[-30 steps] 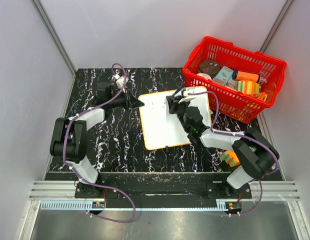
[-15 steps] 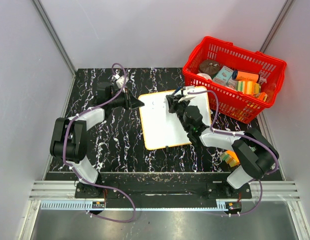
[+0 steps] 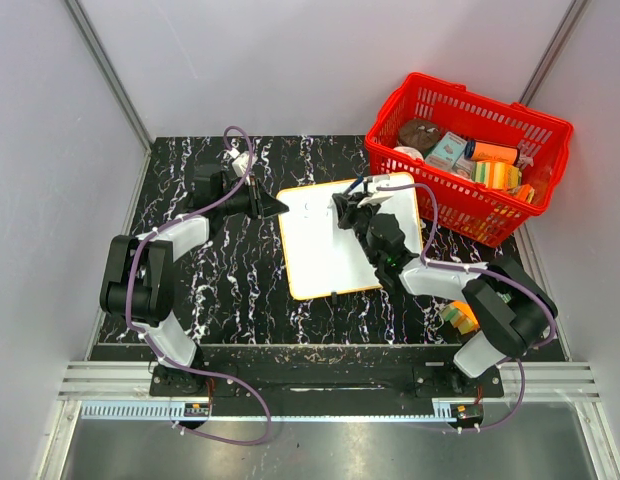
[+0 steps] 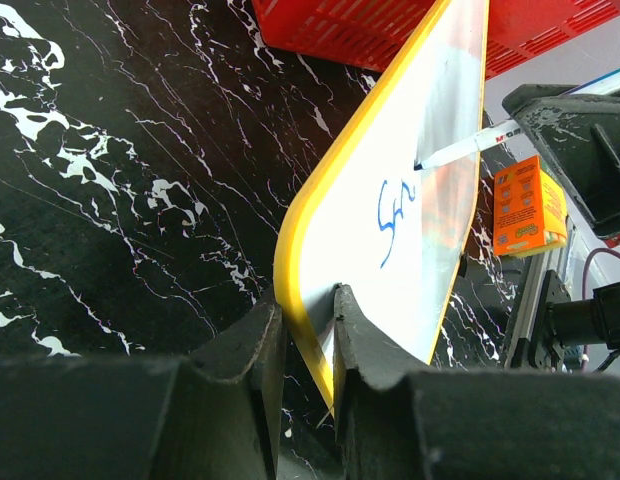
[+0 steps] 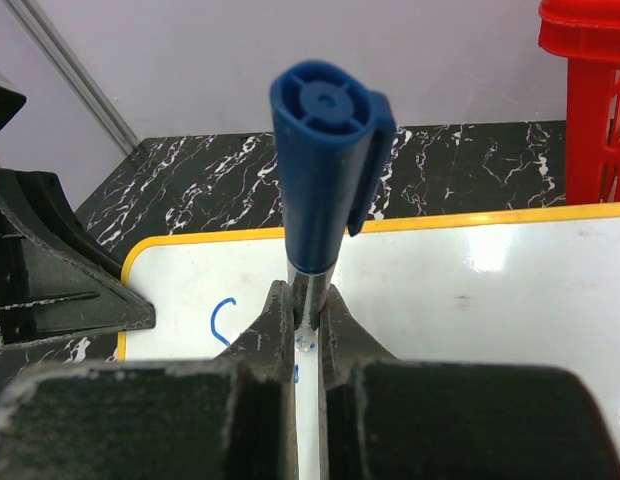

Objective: Write a sentence on the whiteboard

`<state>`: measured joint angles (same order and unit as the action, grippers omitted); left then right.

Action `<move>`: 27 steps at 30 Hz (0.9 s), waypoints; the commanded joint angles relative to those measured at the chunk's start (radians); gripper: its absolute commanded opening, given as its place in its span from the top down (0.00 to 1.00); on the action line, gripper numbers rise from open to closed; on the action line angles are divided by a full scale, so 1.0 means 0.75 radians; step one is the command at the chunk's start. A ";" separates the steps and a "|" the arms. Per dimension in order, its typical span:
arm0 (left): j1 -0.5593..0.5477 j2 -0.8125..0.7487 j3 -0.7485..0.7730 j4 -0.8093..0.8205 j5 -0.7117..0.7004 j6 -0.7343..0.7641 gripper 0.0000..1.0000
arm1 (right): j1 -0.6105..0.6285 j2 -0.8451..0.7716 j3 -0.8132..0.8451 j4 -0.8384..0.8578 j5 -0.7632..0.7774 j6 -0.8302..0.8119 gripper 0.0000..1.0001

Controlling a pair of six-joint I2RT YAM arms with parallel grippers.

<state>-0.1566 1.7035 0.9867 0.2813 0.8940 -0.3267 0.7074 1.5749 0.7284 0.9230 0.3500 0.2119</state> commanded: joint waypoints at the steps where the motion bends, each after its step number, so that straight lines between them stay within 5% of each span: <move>1: -0.069 0.056 -0.027 -0.109 -0.147 0.235 1.00 | -0.009 -0.014 -0.051 0.019 0.026 0.020 1.00; 27: -0.073 0.056 -0.025 -0.113 -0.155 0.241 1.00 | -0.062 -0.085 -0.025 0.083 -0.101 0.100 1.00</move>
<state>-0.1593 1.7035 0.9886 0.2790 0.8894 -0.3199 0.6918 1.5360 0.6472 0.9730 0.3096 0.2665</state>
